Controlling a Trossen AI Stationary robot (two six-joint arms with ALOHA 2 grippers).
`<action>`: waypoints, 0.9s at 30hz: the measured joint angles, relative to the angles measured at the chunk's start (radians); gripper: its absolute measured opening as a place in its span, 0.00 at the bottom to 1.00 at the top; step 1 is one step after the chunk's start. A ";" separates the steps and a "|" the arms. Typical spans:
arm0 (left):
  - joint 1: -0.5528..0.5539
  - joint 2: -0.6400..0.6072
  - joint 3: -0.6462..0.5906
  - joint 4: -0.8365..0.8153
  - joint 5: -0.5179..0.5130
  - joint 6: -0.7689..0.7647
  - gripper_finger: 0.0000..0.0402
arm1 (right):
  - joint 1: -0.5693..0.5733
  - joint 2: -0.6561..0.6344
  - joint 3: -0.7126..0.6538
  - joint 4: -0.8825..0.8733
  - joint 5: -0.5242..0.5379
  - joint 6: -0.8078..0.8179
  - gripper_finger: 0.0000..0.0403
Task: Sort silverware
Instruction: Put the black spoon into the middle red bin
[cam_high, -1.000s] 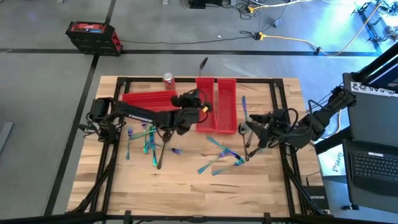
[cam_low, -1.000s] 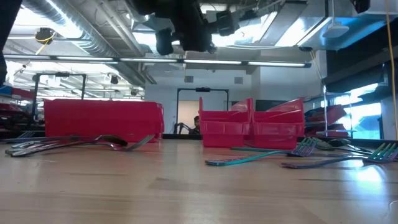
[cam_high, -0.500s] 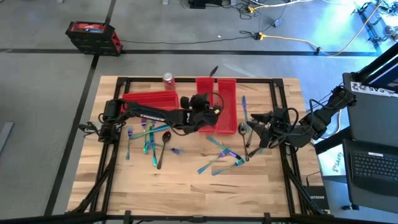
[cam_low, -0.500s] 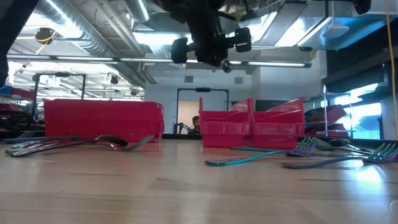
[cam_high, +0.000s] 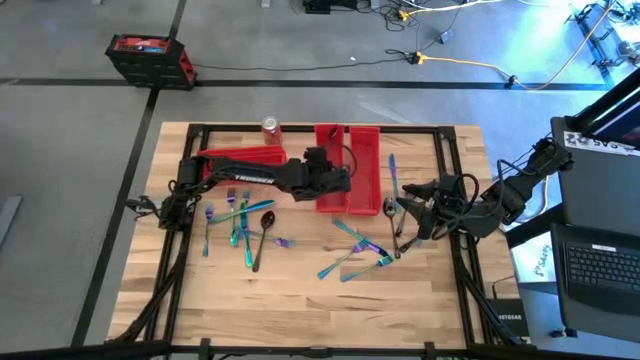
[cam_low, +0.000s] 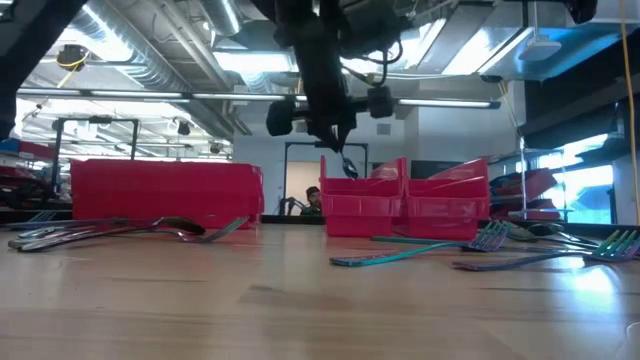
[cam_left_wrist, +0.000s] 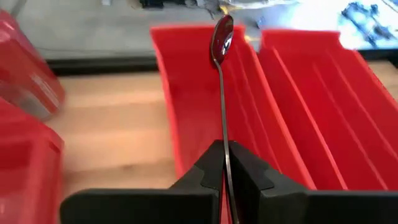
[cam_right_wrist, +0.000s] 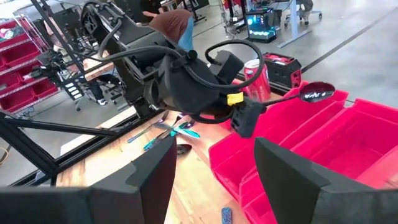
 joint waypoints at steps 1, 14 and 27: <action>0.000 0.000 0.000 0.000 0.043 -0.004 0.00 | 0.000 0.000 0.000 -0.005 0.000 0.000 0.49; -0.003 0.000 0.000 0.001 0.099 -0.036 0.00 | 0.000 0.000 0.000 -0.019 -0.017 0.000 0.49; -0.006 0.000 0.000 0.000 0.159 0.027 0.00 | 0.000 0.000 0.000 -0.018 -0.075 0.000 0.49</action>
